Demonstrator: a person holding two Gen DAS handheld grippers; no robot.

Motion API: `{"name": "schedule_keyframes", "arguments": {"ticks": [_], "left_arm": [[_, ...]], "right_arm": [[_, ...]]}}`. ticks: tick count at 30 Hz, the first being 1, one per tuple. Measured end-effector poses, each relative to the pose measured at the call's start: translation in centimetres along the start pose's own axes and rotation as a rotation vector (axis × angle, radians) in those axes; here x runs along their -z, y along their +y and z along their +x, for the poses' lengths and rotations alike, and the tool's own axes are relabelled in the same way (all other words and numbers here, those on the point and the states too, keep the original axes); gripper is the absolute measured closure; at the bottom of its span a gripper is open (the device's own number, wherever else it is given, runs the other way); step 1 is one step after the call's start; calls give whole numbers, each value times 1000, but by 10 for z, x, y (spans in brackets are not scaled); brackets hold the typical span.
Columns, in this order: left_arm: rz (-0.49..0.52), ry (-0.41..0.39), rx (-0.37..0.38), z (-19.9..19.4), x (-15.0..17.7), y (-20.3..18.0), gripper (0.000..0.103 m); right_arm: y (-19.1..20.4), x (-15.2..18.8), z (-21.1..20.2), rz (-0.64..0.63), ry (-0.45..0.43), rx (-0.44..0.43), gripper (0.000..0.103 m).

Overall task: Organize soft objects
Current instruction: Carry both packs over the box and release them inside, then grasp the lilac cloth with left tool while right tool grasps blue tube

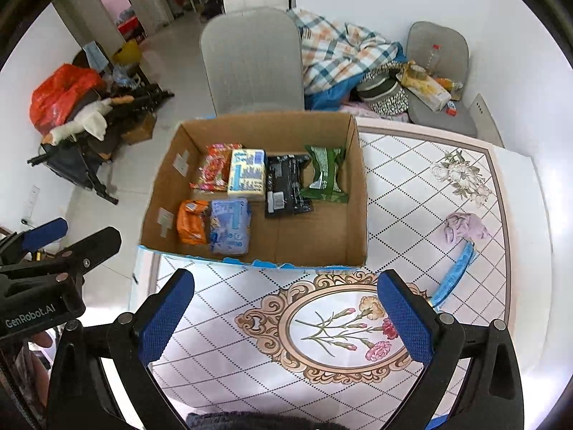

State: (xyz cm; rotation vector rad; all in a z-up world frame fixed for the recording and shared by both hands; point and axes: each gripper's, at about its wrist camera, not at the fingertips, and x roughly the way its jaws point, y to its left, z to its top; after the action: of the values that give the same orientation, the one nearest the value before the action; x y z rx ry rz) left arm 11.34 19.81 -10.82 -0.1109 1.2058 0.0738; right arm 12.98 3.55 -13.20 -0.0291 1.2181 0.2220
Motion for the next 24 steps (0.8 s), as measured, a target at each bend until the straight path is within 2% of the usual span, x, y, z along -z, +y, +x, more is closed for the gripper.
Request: {"name": "schedule_keyframes", "arguments": {"ticks": [6,9,11,14,16,18,20,22,24], "left_arm": [[24,-38,2,-25,-3,-13,5],[81,-67,-1,-31,-11,-38,5],[149,-94,-35,-28,-20,-67,5],[247,-117,-88,-11,-34,-111,5],[317,-133,-134,8,-45,-151,5],[396,-132,-145,32,-54,-188,5],[479,-121,-147,61,-64,-231,5],[538,-83,-165,91,-72,-267,5],[596,-25,-164,126,-79,-305,5]], "right_arm": [[-9,0,-23,51,2,-91,0],[-27,0,-26,92,10,-134,0],[-52,3,-21,147,22,-137,0],[-105,13,-2,265,53,-97,0],[-151,23,17,361,64,-38,0],[-204,36,45,460,97,46,0],[-250,47,76,550,156,94,1],[-296,59,116,654,230,104,11],[-327,65,149,723,286,91,19]]}}
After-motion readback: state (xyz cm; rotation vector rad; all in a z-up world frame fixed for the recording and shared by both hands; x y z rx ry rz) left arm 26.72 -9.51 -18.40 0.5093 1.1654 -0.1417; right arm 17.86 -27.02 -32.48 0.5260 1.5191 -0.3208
